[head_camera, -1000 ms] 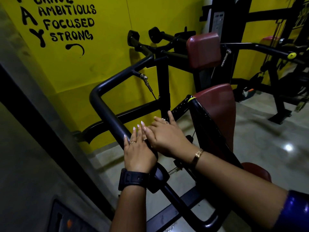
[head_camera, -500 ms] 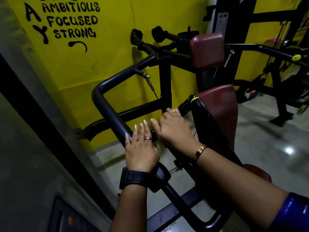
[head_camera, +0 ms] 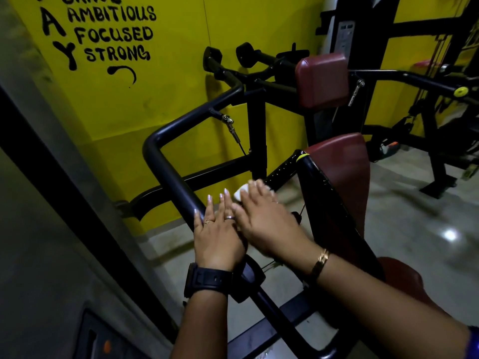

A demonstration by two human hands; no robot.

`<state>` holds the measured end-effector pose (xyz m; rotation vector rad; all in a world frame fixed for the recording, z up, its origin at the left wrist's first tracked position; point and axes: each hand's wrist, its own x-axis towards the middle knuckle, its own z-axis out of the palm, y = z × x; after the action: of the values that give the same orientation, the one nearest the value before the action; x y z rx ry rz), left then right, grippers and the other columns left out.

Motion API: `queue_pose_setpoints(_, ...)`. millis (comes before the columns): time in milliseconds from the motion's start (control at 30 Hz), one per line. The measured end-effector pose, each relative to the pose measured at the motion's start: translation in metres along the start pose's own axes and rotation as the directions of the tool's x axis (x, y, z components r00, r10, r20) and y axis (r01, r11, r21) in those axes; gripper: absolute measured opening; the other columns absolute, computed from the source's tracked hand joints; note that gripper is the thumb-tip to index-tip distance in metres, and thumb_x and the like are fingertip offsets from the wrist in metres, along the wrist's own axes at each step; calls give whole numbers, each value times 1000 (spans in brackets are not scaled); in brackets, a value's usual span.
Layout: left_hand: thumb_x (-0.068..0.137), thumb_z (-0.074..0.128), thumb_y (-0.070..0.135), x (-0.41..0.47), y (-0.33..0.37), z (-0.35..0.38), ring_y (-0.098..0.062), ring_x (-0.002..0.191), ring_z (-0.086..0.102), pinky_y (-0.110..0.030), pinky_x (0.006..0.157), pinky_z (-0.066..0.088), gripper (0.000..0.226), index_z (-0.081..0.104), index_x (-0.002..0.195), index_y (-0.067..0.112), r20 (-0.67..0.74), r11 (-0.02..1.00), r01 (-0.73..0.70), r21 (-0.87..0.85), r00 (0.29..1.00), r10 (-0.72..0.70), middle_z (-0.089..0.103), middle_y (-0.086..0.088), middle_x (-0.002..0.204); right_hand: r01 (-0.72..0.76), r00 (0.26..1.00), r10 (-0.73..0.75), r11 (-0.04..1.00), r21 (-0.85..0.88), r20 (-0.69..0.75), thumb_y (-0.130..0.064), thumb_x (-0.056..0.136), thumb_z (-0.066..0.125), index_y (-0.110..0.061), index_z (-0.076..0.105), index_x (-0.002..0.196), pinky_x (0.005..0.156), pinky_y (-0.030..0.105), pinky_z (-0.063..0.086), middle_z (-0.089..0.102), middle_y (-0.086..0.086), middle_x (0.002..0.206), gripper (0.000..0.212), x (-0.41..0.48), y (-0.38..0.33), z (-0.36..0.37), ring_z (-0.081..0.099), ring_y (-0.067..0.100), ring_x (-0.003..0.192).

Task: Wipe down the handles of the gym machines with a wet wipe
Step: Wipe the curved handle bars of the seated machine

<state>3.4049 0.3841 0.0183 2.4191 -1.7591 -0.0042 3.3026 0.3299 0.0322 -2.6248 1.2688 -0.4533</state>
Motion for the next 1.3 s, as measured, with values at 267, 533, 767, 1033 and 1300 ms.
queue_pose_setpoints(267,100,31,30,-3,3,-1,-20,149,-16,-44,119,-9,75,-24,150,16,-40,999,24,-28,999,-25,-5,0,164,-88,994,90,996,28,-65,-60,90,1,-14,11,154,118,33,-4,-2,5,162,79,0,20,0,-7,15,148)
queue_pose_setpoints(533,104,27,37,1,-2,5,-25,147,-22,-47,118,-9,69,-19,153,20,1,999,-19,48,1000,19,-25,2,160,137,990,-138,989,59,7,-61,78,-11,-19,8,155,115,26,-11,-4,-1,162,90,-13,7,12,-13,9,147)
queue_pose_setpoints(767,102,29,32,-4,4,0,-19,148,-19,-43,119,-12,72,-23,151,22,-56,998,25,-58,998,-28,-9,2,163,-26,996,26,1000,-2,-89,-66,77,-16,-22,-6,153,115,32,-13,-19,-2,159,89,-11,24,13,-27,9,141)
queue_pose_setpoints(1033,104,23,39,-2,3,0,-20,148,-18,-43,118,-11,65,-19,153,25,-46,999,16,-34,999,-17,-11,3,163,28,999,-30,999,-45,-30,-71,70,-30,-23,1,154,116,37,-11,-12,-6,160,102,-27,17,10,-17,7,145)
queue_pose_setpoints(1300,105,24,39,-3,3,-1,-19,149,-15,-43,119,-9,64,-16,154,25,-67,999,16,-39,998,-18,-7,5,164,89,996,-91,992,90,17,-54,73,-13,-25,1,154,116,33,-12,-15,-8,160,87,-16,21,8,-25,0,138)
